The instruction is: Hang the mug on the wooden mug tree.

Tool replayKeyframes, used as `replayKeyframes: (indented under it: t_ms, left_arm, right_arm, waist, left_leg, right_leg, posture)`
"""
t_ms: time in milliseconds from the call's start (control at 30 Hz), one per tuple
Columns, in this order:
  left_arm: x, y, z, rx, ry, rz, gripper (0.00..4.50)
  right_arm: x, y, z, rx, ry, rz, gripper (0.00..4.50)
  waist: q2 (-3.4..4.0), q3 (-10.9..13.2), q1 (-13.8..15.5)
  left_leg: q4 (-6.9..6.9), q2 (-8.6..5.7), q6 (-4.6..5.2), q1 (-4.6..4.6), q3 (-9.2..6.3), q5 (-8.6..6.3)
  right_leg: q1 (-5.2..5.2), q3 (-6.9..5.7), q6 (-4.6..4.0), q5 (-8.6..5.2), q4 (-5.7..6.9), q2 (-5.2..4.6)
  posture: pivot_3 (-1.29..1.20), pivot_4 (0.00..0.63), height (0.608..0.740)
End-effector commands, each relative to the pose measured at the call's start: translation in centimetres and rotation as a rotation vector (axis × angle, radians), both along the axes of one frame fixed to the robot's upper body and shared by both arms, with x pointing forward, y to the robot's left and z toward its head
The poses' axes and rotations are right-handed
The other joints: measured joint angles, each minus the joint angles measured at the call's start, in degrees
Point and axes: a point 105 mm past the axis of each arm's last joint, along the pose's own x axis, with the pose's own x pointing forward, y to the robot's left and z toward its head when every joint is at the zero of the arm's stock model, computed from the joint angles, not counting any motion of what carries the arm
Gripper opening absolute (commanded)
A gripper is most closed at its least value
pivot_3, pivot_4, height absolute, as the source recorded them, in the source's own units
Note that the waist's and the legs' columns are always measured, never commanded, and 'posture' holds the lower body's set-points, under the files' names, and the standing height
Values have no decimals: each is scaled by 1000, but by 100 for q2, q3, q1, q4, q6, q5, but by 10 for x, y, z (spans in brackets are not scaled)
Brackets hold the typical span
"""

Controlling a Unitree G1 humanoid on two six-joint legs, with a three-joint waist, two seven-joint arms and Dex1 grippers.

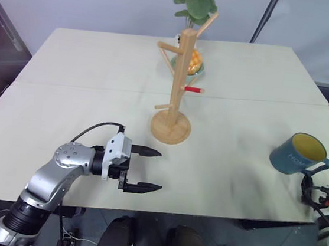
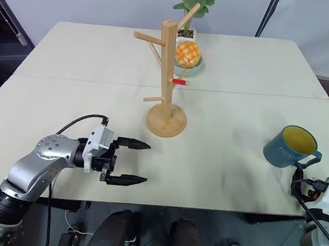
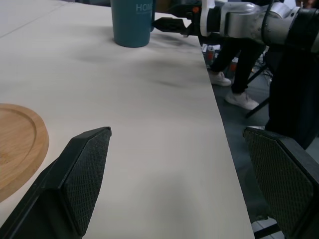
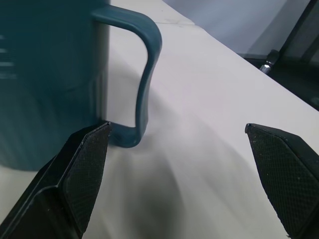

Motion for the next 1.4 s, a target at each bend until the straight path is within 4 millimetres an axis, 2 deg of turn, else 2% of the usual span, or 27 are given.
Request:
replayKeyframes:
  t_ms: [33, 267, 300, 367, 600, 733, 800, 833, 1000, 1100, 1200, 1400]
  left_arm:
    - [-4, -6, 12, -20, -41, -28, 4500]
    - [1, -7, 19, -21, -45, -17, 4500]
    - [2, -7, 20, -21, -47, -15, 4500]
    - [2, -7, 22, -21, -49, -10, 4500]
    - [4, -6, 25, -20, -58, 15, 4500]
    - [5, -6, 27, -21, -58, 30, 4500]
    - [9, -2, 28, -26, -56, 64, 4500]
    - [13, 1, 28, -32, -52, 88, 4500]
    - [31, 22, 30, -34, -55, 199, 4500]
    - [35, 30, 34, -26, -73, 219, 4500]
    - [37, 33, 41, -42, -80, 229, 4500]
    - [43, 41, 57, -107, -81, 283, 4500]
  right_arm:
    - [4, -7, 11, -31, -19, -6, 4463]
    - [25, -9, 8, -15, -3, 50, 4463]
    - [27, -9, 8, -13, -5, 57, 4240]
    - [32, -9, 9, -5, -11, 72, 3674]
    - [39, 0, 10, 18, -26, 138, 50]
    - [41, 11, 18, 13, -51, 189, 50]
    - [45, 28, 32, -85, -39, 272, 50]
    - [48, 43, 39, -157, -21, 339, 50]
    - [55, 141, 80, -541, 21, 747, 50]
    - [59, 184, 110, -680, -5, 879, 50]
    - [67, 203, 128, -726, -17, 919, 50]
    - [84, 228, 146, -818, -14, 965, 50]
  waist:
    - [0, 0, 0]
    - [-2, 1, -6]
    - [-2, 1, -5]
    - [-2, 1, -5]
    - [-2, 1, 0]
    - [-5, 3, 5]
    - [-4, 3, 3]
    - [-3, 2, -2]
    - [-4, 7, -40]
    - [-12, 12, -23]
    - [-42, 27, 14]
    - [-66, 38, 43]
  left_leg:
    - [-1, 0, 0, 1, 1, 0]
    - [1, 3, 0, 3, 8, 0]
    - [1, 3, 0, 4, 10, 0]
    - [0, 5, 0, 5, 12, 0]
    - [1, 7, 0, 5, 17, 0]
    - [1, 7, 0, 7, 21, 0]
    - [1, 8, 0, 7, 23, 0]
    - [1, 8, 0, 7, 23, 0]
    - [2, 33, 0, 16, 52, 0]
    - [3, 40, -3, 16, 54, 2]
    - [6, 40, -4, 12, 55, 2]
    - [7, 33, 1, 0, 56, -2]
  right_leg:
    - [0, 1, 0, 0, 0, 1]
    - [0, 10, 2, 1, 1, 10]
    - [0, 12, 3, 1, 1, 11]
    - [-1, 15, 3, 1, 1, 14]
    - [-2, 21, 6, 3, 1, 16]
    - [-1, 26, 7, 4, 1, 17]
    - [-2, 28, 7, 4, 2, 17]
    - [-4, 29, 7, 4, 3, 17]
    - [-17, 62, 10, 5, 10, 44]
    - [-22, 70, 10, 5, 10, 58]
    - [-22, 72, 12, 6, 8, 57]
    - [-26, 71, 13, 8, -1, 42]
  posture:
    - [0, 150, 740]
    - [0, 150, 740]
    - [0, 150, 740]
    - [0, 150, 740]
    - [0, 150, 740]
    - [0, 150, 740]
    - [0, 150, 740]
    - [0, 150, 740]
    - [0, 150, 740]
    - [0, 150, 740]
    - [0, 150, 740]
    - [0, 150, 740]
